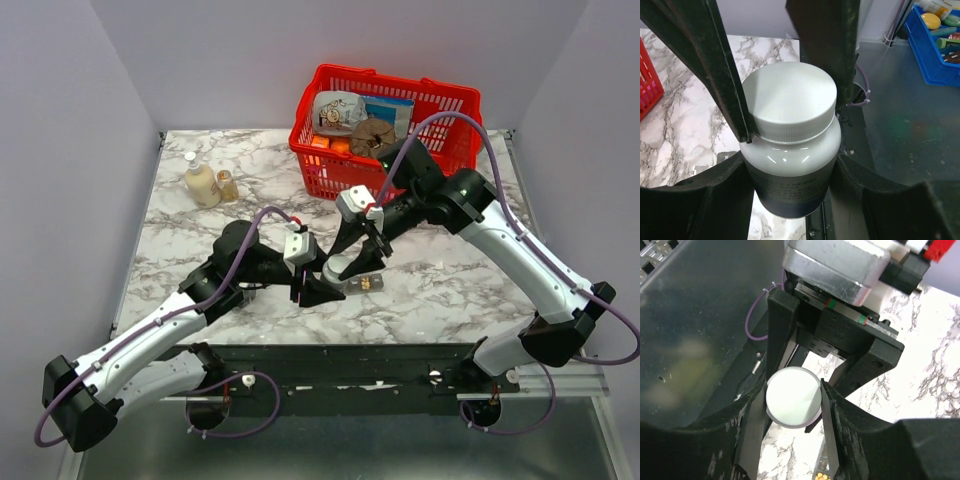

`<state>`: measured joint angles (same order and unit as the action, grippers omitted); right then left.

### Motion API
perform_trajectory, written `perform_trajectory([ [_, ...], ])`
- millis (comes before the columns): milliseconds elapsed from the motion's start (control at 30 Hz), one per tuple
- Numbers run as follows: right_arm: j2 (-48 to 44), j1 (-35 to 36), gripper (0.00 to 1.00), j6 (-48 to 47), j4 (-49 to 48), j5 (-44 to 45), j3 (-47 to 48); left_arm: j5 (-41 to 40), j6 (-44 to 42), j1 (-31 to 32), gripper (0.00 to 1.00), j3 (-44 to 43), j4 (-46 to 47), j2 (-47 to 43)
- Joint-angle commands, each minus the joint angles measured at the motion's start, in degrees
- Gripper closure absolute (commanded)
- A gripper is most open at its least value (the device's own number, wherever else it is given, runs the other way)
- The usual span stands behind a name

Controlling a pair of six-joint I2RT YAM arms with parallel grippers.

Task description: Sort the pills into containers

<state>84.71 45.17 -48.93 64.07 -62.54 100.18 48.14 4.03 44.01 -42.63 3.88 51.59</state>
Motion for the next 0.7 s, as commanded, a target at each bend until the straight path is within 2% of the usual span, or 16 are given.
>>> perform_trajectory([
  [0,-0.15,0.36,0.51,9.16,-6.14,2.32,-3.67,-8.3,-0.87,-0.24,1.0,-0.79,3.67,-3.59],
  [33,-0.24,0.36,0.54,11.2,-7.55,3.03,-4.2,-10.5,-0.69,-0.24,1.0,-0.7,5.16,-4.3],
  [67,-0.33,0.36,0.55,13.48,-10.95,3.74,-4.73,-16.18,-1.13,-0.24,1.0,-0.44,5.96,-5.0],
  [100,-0.33,0.36,0.59,19.16,-12.81,6.09,-5.52,-19.45,-1.05,-0.24,1.0,-0.35,6.75,-6.32],
  [167,-0.42,0.27,0.6,24.03,-18.16,8.65,-8.06,-25.78,-1.13,-0.15,1.0,1.05,10.87,-7.55],
  [200,-0.51,0.27,0.66,28.49,-19.85,11.36,-8.94,-31.56,-1.05,-0.15,1.0,1.58,12.45,-8.26],
  [300,-0.42,0.27,0.69,33.43,-23.9,14.1,-11.23,-40.9,-0.61,0.02,1.0,3.52,18.6,-8.26],
  [433,0.1,0.27,0.74,38.11,-28.03,18.24,-12.46,-47.68,0.1,0.99,1.0,4.4,23.71,-5.9],
  [567,1.51,0.19,0.77,41.89,-31.19,21.49,-12.73,-55.42,-0.6,3.45,1.0,4.49,24.95,-3.0],
  [667,3.0,0.27,0.76,44.26,-31.73,22.82,-12.91,-54.57,-0.7,4.33,1.0,4.49,24.95,-0.97],
])
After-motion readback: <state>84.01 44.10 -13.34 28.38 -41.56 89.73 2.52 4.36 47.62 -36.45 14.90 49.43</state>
